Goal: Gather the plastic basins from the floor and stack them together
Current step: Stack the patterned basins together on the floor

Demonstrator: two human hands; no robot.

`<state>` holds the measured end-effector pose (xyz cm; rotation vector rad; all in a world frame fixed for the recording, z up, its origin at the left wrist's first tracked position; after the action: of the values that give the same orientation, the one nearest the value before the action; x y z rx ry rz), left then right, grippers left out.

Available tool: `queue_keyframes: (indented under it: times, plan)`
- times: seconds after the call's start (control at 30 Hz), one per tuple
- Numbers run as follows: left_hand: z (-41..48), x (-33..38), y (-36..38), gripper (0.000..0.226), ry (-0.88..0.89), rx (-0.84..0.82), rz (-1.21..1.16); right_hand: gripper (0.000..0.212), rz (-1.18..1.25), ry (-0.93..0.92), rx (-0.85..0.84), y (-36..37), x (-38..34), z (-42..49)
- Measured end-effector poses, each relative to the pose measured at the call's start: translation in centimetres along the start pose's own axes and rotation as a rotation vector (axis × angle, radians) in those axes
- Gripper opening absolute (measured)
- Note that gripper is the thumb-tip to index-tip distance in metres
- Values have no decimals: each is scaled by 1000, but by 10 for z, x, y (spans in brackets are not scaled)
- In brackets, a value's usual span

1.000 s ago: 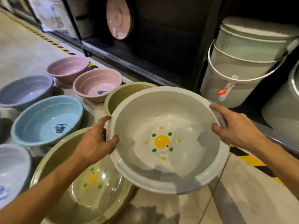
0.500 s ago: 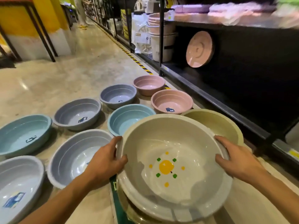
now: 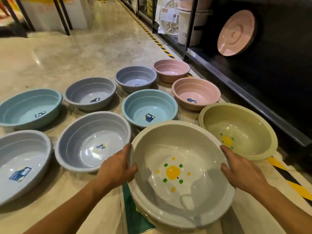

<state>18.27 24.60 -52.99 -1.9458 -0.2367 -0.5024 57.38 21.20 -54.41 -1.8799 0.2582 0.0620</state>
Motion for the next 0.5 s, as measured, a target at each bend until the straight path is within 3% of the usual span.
queue_keyframes:
  times: [0.27,0.5]
  plan:
    - [3,-13,37,57,-18,8,135,61,-18,-43,-34,33,4,8]
    - [9,-25,51,67,26,1,160,63,2,-9,-59,44,6,14]
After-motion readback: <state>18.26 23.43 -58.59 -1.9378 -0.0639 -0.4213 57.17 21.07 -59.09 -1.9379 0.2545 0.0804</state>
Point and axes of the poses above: each hand's wrist, its own z-axis towards the middle knuckle, its own y-axis out of the palm, x = y × z, the point moved 3 cm from there along z, towards the middle knuckle, and after that the axes turned 14 degrees about -x, right-handed, at the moved point
